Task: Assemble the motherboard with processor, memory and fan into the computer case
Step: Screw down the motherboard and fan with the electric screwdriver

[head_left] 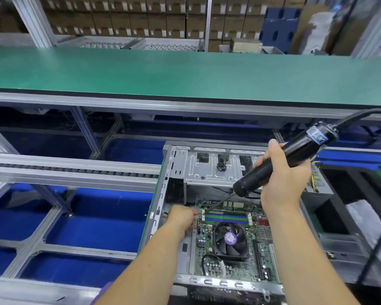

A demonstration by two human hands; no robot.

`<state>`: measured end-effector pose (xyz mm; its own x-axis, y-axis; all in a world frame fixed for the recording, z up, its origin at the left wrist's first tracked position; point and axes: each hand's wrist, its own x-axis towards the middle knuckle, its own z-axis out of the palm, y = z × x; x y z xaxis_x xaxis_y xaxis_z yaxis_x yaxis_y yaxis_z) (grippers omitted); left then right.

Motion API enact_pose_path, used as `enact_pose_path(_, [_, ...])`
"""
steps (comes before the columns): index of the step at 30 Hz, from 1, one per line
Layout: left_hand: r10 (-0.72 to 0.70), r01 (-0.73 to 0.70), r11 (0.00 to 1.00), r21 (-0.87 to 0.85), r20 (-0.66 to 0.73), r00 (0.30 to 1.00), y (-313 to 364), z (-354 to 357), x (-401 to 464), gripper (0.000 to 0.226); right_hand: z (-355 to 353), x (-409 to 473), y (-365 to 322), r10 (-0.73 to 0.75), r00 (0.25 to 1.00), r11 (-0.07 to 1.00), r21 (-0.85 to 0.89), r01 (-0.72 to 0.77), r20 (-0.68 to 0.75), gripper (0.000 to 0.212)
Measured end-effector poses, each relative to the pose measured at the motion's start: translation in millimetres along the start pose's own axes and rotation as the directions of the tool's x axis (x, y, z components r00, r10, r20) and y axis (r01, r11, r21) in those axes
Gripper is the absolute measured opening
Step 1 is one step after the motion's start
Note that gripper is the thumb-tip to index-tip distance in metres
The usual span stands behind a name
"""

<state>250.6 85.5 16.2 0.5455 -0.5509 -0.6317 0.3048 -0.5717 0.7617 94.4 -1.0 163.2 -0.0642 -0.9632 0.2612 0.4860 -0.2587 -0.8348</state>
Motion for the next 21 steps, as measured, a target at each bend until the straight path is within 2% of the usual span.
enact_pose_path(4, [-0.04, 0.04, 0.999, -0.024, 0.012, 0.999, 0.6, 1.5, -2.0, 0.025, -0.7, 0.6, 1.3, 0.001, 1.0, 1.0, 0.003, -0.001, -0.014, 0.028])
enact_pose_path(12, [0.239, -0.244, 0.939, 0.241, 0.051, 0.97, -1.2, 1.3, -4.5, 0.029, 1.4, -1.2, 5.2, -0.006, 1.0, 1.0, -0.011, 0.006, -0.017, 0.027])
enact_pose_path(17, [0.319, -0.329, 0.915, 0.235, 0.081, 0.944, 2.2, 3.6, -8.7, 0.03, 1.8, -0.3, 8.1, -0.013, 1.0, 1.0, -0.016, 0.013, -0.02, 0.026])
enact_pose_path(21, [0.341, -0.351, 0.902, 0.25, 0.083, 0.936, 2.2, 3.2, -9.9, 0.027, 0.5, 2.5, 10.4, -0.017, 0.999, 1.0, -0.008, 0.016, -0.035, 0.034])
